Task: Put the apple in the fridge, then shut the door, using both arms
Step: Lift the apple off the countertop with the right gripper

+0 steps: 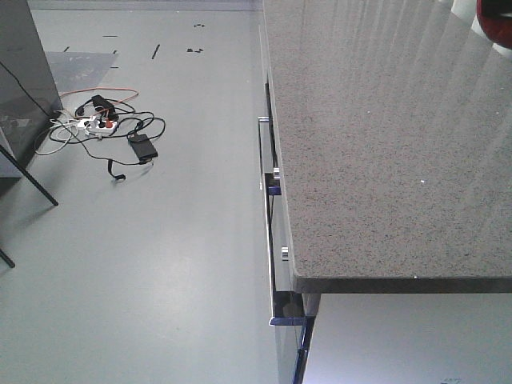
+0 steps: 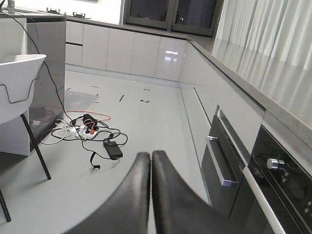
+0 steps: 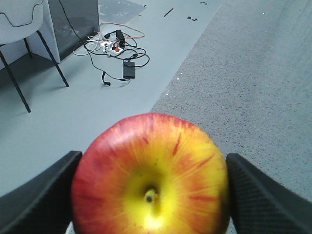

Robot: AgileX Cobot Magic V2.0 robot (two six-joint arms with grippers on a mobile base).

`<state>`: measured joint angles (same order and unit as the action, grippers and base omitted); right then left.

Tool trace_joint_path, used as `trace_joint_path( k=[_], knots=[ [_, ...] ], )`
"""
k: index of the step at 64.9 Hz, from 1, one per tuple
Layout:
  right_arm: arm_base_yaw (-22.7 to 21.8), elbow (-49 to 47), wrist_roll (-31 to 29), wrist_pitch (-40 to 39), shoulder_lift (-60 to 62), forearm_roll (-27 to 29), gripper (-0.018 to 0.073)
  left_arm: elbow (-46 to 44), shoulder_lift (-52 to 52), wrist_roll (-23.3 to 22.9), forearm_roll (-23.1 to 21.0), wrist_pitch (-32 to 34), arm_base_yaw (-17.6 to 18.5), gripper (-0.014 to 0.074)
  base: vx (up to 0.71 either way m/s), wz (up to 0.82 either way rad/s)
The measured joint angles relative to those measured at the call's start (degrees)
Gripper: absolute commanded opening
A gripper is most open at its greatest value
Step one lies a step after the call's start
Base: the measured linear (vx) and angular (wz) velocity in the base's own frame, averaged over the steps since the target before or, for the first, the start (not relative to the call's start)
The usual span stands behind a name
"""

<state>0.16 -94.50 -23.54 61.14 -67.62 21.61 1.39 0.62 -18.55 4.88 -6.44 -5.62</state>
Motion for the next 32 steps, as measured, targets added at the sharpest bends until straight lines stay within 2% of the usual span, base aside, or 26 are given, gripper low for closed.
trace_joint_path(
  k=[32],
  knots=[
    [0.00,0.00,-0.04,0.06,0.00,0.00,0.0070,0.00,0.00,0.00,0.00,0.00,0.00,-0.0007,0.00,0.00]
  ],
)
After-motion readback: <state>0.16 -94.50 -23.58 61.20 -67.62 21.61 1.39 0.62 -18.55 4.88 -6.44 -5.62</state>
